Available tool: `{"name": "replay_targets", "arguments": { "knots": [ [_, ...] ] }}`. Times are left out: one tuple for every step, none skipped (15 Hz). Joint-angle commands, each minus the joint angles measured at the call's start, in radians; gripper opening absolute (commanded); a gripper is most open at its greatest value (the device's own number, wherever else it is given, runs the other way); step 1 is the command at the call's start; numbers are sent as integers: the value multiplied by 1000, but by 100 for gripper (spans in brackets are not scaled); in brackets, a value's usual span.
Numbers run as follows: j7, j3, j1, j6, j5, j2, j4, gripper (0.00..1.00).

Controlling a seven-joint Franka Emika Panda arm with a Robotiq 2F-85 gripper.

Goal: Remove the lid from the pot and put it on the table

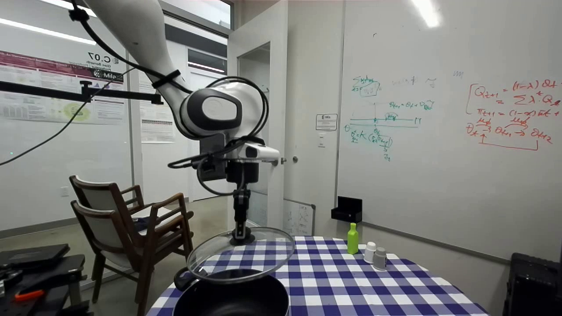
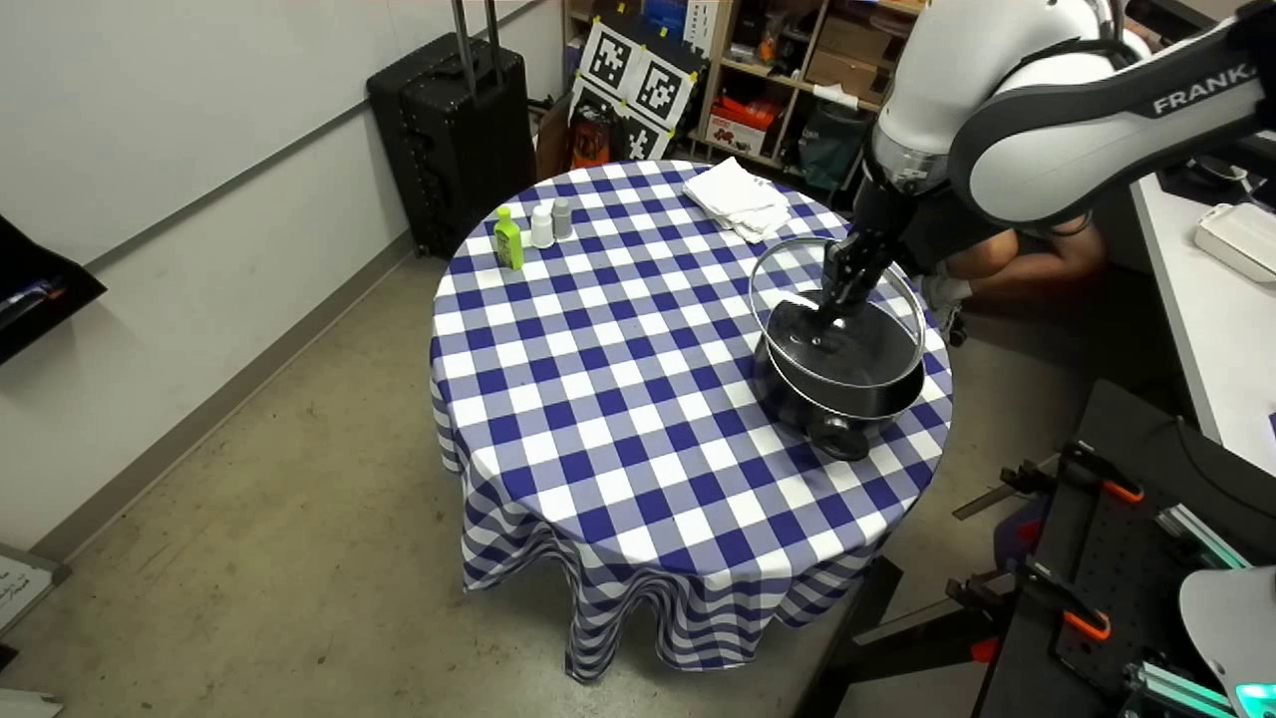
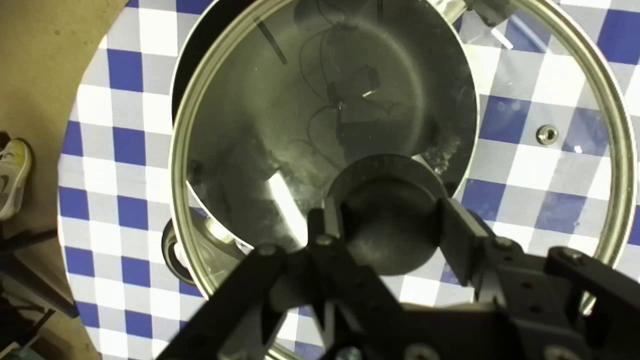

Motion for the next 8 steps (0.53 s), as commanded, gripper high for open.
{"name": "replay_targets", "arguments": {
  "knots": [
    [78,28,57,-49,-80,-142,-69,25],
    [96,48,69,-59,-91,-163,-82,25],
    [118,70,82,-69,-104,-181,-95,25],
    [151,95,98,-76,-113,-190,-107,25],
    [223,114,113,-68,-132,-193,-111,25],
    [292,138,126,-77,-132,-188,-107,25],
    [369,161,141,-77,-135,-174,-101,25],
    [425,182,154,-85,-131,-163,-91,25]
  ]
}}
